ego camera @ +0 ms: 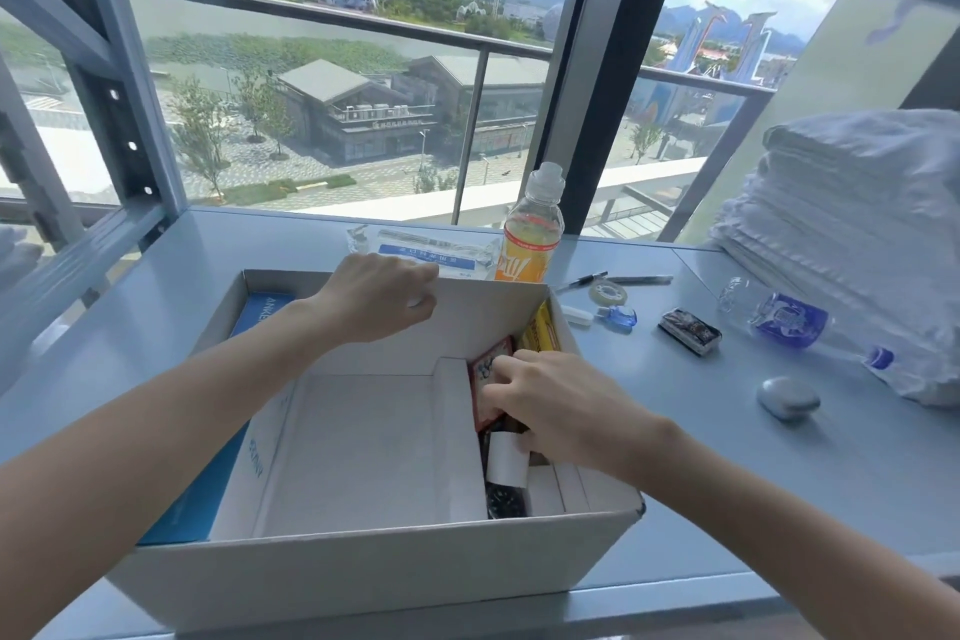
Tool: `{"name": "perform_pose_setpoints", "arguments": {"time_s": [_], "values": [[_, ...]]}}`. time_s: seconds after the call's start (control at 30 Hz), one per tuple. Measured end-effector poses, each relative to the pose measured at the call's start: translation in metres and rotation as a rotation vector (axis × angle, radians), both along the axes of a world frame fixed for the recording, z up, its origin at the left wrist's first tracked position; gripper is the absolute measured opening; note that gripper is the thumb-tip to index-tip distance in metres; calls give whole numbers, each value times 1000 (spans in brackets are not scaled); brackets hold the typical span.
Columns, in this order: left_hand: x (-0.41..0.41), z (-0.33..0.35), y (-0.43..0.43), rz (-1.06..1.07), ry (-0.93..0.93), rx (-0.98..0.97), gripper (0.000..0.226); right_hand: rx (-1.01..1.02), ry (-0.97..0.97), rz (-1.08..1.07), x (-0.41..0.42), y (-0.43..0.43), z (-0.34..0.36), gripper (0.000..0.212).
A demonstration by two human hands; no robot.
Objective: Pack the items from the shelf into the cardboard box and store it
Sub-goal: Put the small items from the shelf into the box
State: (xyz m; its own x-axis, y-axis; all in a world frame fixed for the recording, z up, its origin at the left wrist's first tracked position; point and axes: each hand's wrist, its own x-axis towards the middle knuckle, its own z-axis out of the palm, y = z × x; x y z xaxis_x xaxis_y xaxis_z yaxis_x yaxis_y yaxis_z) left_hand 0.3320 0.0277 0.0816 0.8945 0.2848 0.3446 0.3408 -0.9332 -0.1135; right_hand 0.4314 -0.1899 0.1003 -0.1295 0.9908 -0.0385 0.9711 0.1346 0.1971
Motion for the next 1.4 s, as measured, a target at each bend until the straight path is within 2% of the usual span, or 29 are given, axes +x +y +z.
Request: {"name": "perform_pose_setpoints", "arguments": {"time_s": [0.07, 0.2, 0.23, 0.33, 0.43, 0.6, 0.73, 0.93, 1.03, 1.23, 1.3, 1.4], "values": [[0, -1, -1, 3, -15, 14, 20, 39, 92, 22, 0, 0, 3, 26], [-2, -3, -2, 12, -38, 40, 22, 268, 548, -2, 10, -11, 14, 9], [-2, -4, -2, 11, -42, 40, 22, 348, 607, -31, 18, -16, 16, 5], [-2, -5, -3, 18, -50, 31, 21, 531, 632, -148, 54, -35, 16, 1], [-2, -7, -3, 48, -57, 31, 21, 624, 648, -304, 101, -51, 6, 5], [-3, -9, -7, 60, -103, 57, 20, 493, 564, -686, 193, -62, -36, 10], [-4, -8, -10, 61, -134, 81, 19, 369, 513, -808, 246, -51, -59, 21], [-5, -5, -10, 50, -119, 119, 20, 179, 462, -1053, 295, -31, -73, 50], [-5, -5, -10, 61, -95, 125, 23, 97, 472, -1088, 305, -38, -91, 49], [-5, -6, -8, 46, -125, 116, 22, 235, 500, -1072, 291, -33, -99, 38], [-5, -6, -8, 38, -132, 93, 21, 231, 569, -1035, 279, -32, -94, 35], [-4, -7, -8, 56, -124, 61, 22, 212, 792, -950, 254, -35, -77, 33]]}}
